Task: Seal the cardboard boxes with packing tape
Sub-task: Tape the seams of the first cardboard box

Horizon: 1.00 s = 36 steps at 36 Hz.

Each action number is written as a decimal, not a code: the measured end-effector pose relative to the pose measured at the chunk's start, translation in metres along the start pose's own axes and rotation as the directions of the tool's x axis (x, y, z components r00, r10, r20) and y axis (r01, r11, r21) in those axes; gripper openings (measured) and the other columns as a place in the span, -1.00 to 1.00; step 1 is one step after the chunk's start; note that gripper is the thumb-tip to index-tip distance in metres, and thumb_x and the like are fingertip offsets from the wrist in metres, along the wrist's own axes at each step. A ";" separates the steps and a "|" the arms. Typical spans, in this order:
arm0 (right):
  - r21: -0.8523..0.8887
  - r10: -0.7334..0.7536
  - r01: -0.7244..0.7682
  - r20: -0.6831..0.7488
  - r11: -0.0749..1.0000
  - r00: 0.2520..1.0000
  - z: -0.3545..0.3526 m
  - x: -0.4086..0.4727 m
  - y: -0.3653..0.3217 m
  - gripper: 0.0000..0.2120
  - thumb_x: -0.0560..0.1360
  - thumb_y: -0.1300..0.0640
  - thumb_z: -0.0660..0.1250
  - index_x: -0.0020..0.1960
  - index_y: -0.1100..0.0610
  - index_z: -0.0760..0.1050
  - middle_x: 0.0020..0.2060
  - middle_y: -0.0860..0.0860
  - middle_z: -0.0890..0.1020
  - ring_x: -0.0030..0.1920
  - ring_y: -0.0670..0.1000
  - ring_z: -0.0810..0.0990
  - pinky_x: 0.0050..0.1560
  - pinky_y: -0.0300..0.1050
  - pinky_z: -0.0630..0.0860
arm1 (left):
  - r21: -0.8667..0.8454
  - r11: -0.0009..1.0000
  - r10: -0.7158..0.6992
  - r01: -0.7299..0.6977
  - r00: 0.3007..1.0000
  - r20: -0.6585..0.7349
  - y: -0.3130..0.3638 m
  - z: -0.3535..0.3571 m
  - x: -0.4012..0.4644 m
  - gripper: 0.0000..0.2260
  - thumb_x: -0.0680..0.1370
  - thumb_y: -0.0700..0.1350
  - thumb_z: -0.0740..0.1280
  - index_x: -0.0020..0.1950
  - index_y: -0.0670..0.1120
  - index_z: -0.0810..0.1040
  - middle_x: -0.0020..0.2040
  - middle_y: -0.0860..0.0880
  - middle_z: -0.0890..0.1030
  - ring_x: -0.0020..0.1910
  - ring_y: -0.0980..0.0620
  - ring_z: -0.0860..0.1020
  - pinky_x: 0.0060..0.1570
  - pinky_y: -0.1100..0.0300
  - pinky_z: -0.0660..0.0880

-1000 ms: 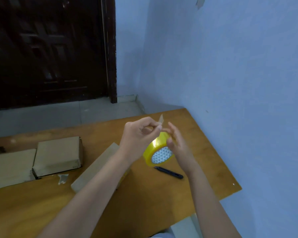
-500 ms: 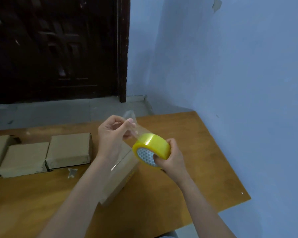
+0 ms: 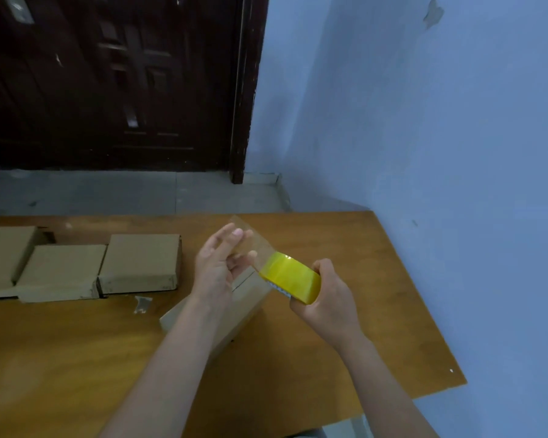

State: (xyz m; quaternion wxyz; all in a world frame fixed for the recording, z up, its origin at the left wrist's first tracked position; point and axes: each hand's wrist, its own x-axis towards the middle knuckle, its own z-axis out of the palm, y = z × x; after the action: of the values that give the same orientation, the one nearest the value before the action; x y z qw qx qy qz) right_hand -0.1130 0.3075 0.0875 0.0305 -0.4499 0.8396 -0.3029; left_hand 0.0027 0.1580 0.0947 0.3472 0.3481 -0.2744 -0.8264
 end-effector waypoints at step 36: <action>0.463 0.073 -0.402 0.581 0.790 0.811 -0.047 0.031 0.018 -0.70 0.32 0.04 0.50 0.02 0.08 0.57 -0.24 -0.02 0.62 -0.22 -0.06 0.59 -0.19 -0.10 0.52 | 0.572 0.817 0.120 -0.080 0.992 -0.033 -0.003 0.024 0.073 -0.86 0.48 -0.25 0.40 -0.28 -0.10 0.59 -0.39 0.01 0.65 -0.35 0.10 0.63 -0.25 0.29 0.45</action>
State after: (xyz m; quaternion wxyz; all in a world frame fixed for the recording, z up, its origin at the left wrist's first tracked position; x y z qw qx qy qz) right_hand -0.1597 0.3137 0.1235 0.4343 -0.3718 0.7200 -0.3934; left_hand -0.0540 0.1093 0.0790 0.2795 0.4487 -0.5143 -0.6753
